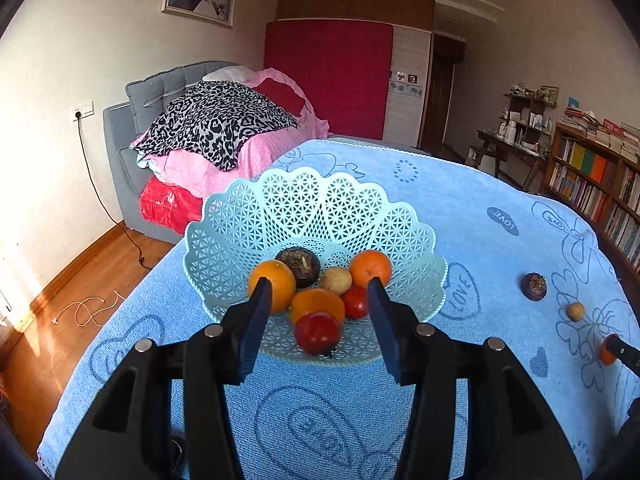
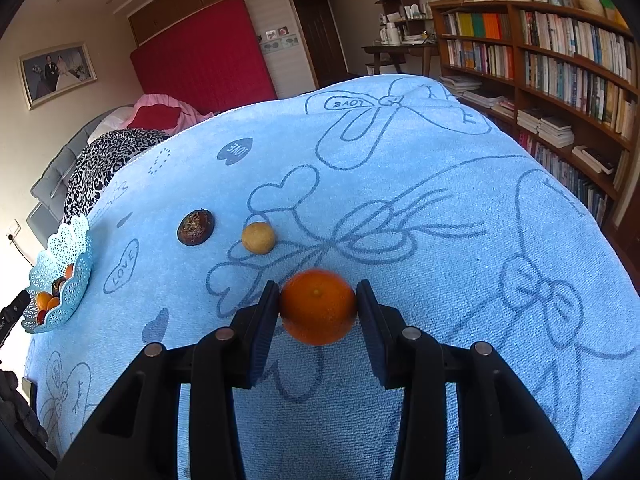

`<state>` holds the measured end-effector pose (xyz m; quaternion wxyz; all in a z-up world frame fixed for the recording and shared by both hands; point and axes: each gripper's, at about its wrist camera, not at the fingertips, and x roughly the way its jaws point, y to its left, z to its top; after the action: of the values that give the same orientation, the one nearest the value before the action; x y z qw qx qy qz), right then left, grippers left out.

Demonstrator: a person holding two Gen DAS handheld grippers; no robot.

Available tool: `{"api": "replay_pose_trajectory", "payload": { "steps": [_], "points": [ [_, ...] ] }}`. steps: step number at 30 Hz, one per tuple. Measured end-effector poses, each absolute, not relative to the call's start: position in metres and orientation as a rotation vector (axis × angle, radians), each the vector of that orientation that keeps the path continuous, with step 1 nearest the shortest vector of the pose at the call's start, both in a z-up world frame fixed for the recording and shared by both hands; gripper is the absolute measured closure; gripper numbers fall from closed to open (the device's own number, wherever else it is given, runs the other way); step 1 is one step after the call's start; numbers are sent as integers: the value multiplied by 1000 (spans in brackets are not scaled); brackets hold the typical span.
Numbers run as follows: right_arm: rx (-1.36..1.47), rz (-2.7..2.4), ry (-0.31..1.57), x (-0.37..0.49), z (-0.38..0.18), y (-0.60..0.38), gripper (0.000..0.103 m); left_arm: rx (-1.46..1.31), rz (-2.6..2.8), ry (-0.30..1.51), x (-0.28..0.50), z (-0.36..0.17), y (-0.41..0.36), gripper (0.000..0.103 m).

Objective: Organize fruits
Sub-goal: 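Carry the tomato into the teal basket and open the left tool, then lower the orange into the teal basket and open the right tool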

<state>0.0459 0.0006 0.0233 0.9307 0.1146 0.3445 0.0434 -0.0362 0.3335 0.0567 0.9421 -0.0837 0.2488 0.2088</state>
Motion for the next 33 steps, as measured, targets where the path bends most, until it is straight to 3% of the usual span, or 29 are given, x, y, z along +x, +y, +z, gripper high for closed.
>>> {"api": "replay_pose_trajectory", "payload": {
  "steps": [6,10,33],
  "points": [
    [188,105,709,46,31,15,62,-151,466,447,-45,59,329,26],
    [159,164,701,46,45,39,63,-141,469,431,-47,59,326,20],
    [-6,629,715,67,104,239,62,-222,493,443,-49,50,338,10]
  ]
}}
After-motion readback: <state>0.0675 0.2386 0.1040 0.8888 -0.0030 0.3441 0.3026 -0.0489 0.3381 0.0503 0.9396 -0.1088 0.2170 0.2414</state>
